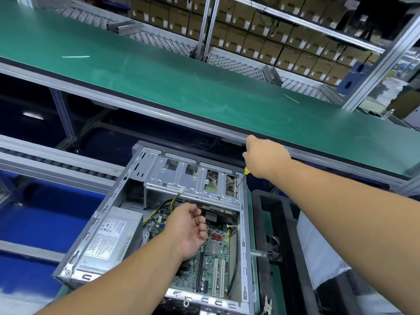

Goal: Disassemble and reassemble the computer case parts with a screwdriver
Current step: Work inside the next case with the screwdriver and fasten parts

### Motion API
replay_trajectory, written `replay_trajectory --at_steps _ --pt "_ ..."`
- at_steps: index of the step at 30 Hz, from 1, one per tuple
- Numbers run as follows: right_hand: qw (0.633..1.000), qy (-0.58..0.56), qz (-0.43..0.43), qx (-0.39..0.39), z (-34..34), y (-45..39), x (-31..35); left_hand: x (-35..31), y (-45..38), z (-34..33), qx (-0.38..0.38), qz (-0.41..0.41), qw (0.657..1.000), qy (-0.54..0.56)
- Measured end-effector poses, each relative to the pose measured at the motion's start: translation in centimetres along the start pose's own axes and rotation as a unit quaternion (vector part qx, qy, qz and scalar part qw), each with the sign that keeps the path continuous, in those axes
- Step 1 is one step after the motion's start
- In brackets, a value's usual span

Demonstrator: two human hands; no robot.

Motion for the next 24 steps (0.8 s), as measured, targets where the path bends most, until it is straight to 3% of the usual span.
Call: replay_trajectory --at_steps 6,11,15,17,21,24 --pt "0.989 -0.109 0.028 0.1 -0.3 -0.3 0.0 0.0 -0.1 -0.1 0.003 -0.001 1.0 0.003" --pt "0.998 0.044 0.004 0.041 0.1 0.0 -0.3 0.1 -0.1 -0.2 0.003 0.001 1.0 0.002" --pt "0.986 -0.135 0.017 0.092 -0.3 -0.1 0.1 0.0 -0.1 0.1 -0.002 -0.002 1.0 0.004" --pt "0.991 -0.098 0.032 0.084 -0.3 0.0 0.5 0.1 -0.1 0.1 -0.004 -0.001 1.0 0.002" --pt "0.999 -0.038 -0.015 -0.007 -0.2 0.0 -0.4 0.0 -0.1 0.2 -0.002 -0.004 1.0 -0.001" --pt "0.994 -0.094 0.019 0.054 -0.7 -0.1 -0.3 0.0 -0.3 0.3 -0.004 -0.008 1.0 0.004"
Point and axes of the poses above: each hand's wrist, its own y-axis away from the middle knuckle, its own z-axis out of the back of the hand, x = y × z, the point moved 7 cm from there along -y, towards the middle knuckle, and after that the axes turned 6 degrees about -y, right-handed, at the moved point
